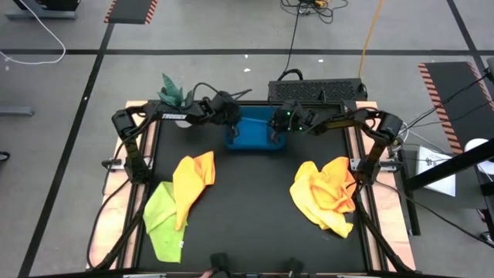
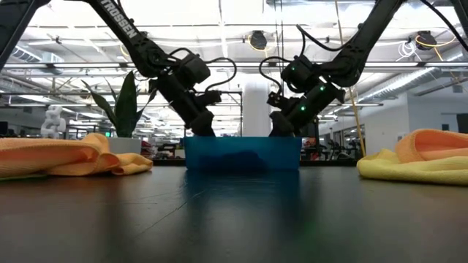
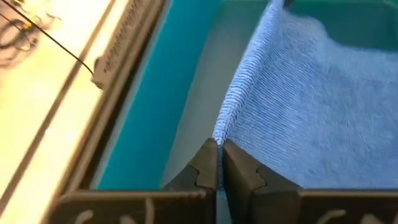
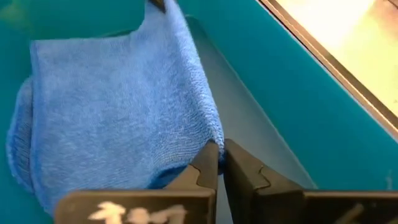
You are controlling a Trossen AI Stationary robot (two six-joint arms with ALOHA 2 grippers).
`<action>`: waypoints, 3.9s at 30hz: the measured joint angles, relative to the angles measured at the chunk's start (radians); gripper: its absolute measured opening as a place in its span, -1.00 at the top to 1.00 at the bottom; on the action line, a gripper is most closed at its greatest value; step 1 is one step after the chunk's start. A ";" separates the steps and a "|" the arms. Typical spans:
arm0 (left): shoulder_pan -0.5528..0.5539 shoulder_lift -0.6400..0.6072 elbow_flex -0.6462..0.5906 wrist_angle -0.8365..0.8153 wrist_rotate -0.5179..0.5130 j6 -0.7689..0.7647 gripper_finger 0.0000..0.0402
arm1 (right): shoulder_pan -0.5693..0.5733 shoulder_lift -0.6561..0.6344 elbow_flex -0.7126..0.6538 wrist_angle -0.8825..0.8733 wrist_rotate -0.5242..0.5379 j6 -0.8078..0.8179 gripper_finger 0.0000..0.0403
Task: Fold microfiber towels
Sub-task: Put the blue microfiber cloth into the blue bin, then fold the left orange microfiber cloth
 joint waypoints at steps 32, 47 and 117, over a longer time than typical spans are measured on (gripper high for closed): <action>-0.459 -0.490 -0.187 -0.090 -0.072 -0.197 0.51 | 0.320 -0.561 -0.287 0.155 -0.205 0.001 0.20; -0.635 -0.481 -0.472 0.321 -0.168 -0.426 0.53 | 0.554 -0.552 -0.568 0.560 -0.047 0.118 0.20; -1.445 -0.363 -0.166 -0.827 -0.181 -1.986 0.25 | 0.604 -0.523 -0.612 0.725 0.003 0.065 0.20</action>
